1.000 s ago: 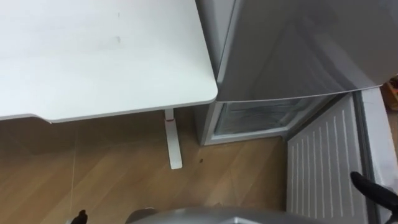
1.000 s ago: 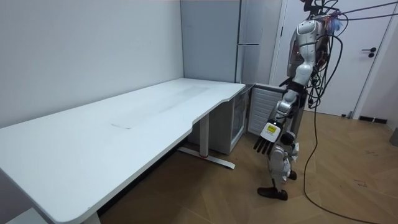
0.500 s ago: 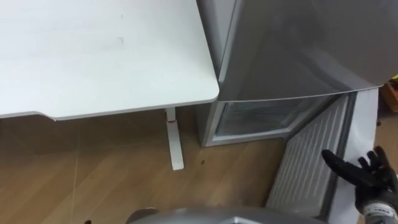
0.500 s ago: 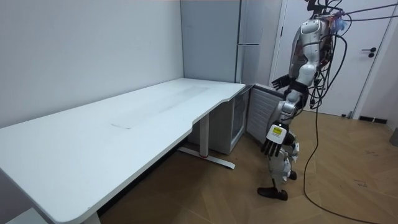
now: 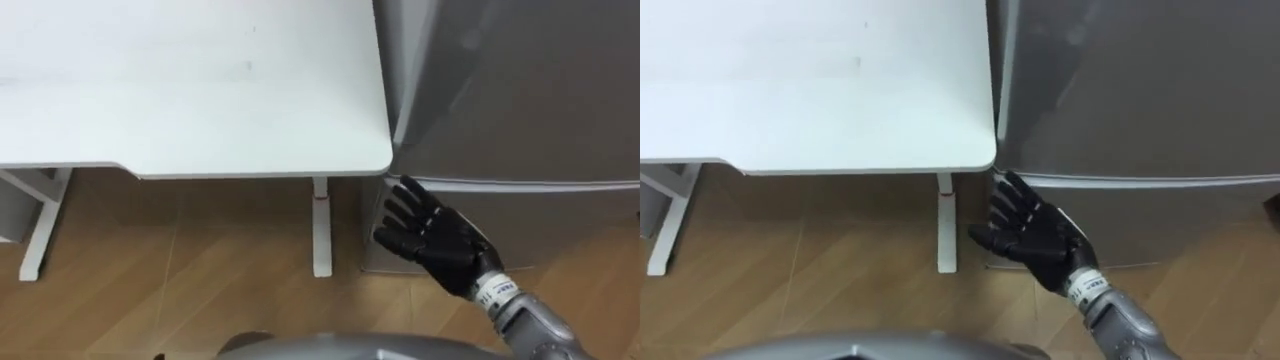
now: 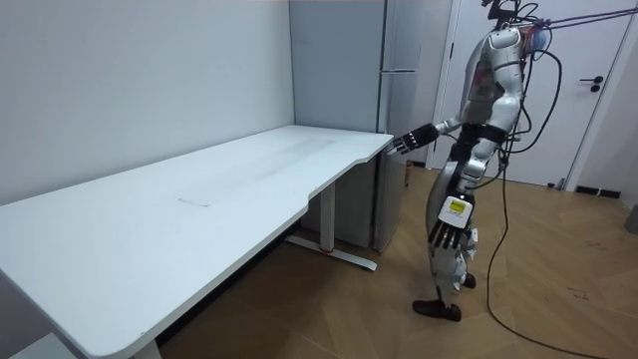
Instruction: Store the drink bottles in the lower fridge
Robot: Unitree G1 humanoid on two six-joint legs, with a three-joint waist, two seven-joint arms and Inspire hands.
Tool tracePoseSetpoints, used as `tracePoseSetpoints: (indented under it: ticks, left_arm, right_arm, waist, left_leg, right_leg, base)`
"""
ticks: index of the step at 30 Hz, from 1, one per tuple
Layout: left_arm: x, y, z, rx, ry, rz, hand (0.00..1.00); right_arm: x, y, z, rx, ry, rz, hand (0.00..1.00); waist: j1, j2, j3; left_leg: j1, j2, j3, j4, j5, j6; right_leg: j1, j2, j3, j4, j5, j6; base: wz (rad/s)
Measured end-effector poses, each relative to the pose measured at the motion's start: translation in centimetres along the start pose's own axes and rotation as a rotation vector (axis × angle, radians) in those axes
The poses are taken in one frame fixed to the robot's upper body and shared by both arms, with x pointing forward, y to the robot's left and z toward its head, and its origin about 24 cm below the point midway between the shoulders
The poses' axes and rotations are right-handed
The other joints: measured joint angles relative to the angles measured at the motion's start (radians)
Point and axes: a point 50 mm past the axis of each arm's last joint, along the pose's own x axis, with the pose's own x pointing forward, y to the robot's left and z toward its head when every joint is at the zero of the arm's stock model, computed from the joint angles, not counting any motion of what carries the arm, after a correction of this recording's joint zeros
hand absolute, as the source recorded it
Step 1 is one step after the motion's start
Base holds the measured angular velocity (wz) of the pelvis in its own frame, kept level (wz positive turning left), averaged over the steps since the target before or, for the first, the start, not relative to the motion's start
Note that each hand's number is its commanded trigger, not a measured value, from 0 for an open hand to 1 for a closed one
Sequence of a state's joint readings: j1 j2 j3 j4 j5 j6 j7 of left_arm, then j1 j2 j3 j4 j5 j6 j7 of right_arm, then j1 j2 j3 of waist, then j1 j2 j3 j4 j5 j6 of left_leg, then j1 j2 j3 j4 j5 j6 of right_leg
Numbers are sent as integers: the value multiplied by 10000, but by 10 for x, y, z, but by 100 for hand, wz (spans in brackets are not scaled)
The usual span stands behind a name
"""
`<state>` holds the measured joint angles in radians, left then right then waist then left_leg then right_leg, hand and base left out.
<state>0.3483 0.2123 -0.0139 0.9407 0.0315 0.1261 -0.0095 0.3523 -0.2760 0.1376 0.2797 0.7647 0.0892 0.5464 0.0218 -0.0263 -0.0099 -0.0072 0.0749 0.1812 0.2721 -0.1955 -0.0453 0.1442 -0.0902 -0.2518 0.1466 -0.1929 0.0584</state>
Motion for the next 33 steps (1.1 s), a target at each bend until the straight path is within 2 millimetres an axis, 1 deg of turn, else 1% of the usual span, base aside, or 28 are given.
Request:
tracePoseSetpoints:
  ticks: [1,2,3,4,5,7,11,16,28,33]
  left_arm:
    - [0,1,0,7,8,20,0]
    - [0,1,3,9,-45,41,0]
    - [1,1,3,12,-65,42,0]
    - [1,0,4,41,-93,29,0]
    - [1,-1,4,105,-88,-8,0]
    - [1,-3,4,227,-66,-102,0]
    - [1,-3,4,258,-79,-124,0]
    - [0,-4,3,269,-43,-144,0]
    - [0,-4,2,249,-13,-140,0]
    - [0,-3,-2,218,80,-148,0]
  right_arm:
    - [0,1,-1,195,-26,151,0]
    - [0,2,-1,283,25,285,0]
    - [0,2,-2,301,48,345,0]
    - [0,2,-2,335,86,427,0]
    - [-1,3,-2,353,101,495,0]
    - [-1,3,-3,390,162,558,0]
    - [-1,3,-4,467,268,693,0]
    - [-2,3,-4,454,308,702,0]
    - [-6,1,0,68,572,1113,0]
    - [-13,-7,-13,-178,1482,805,0]
  waist:
    - [82,-78,33]
    - [123,-136,0]
    - [135,-177,3]
    - [143,-277,38]
    - [145,-326,61]
    - [105,-315,55]
    - [116,-222,47]
    - [114,-164,32]
    - [122,-264,33]
    - [175,-305,34]
  left_leg:
    - [-8,-3,0,-4,-2,0]
    - [-25,-2,-8,-4,-5,-3]
    - [-30,0,-19,-5,-7,-5]
    - [-64,8,-42,0,-22,-11]
    - [-102,21,-55,25,-53,-12]
    - [-196,20,-119,61,-98,6]
    - [-193,20,-201,112,-119,14]
    - [-193,21,-216,121,-115,13]
    - [-192,18,-343,283,-124,24]
    - [-182,18,-355,343,-127,28]
  right_leg:
    - [-3,0,-1,-24,0,-1]
    - [1,6,-13,-50,1,-1]
    - [7,11,-23,-53,1,-1]
    - [11,24,-53,-52,1,-2]
    - [-4,37,-66,-45,3,-4]
    - [-29,38,-114,-20,5,-4]
    - [-13,31,-243,60,5,-3]
    - [2,31,-258,70,5,-3]
    - [136,34,-344,80,5,-4]
    - [176,31,-383,82,6,-4]
  base:
    - [0]
    - [0]
    - [4]
    - [3]
    - [0]
    - [6]
    - [5]
    - [0]
    - [1]
    - [1]
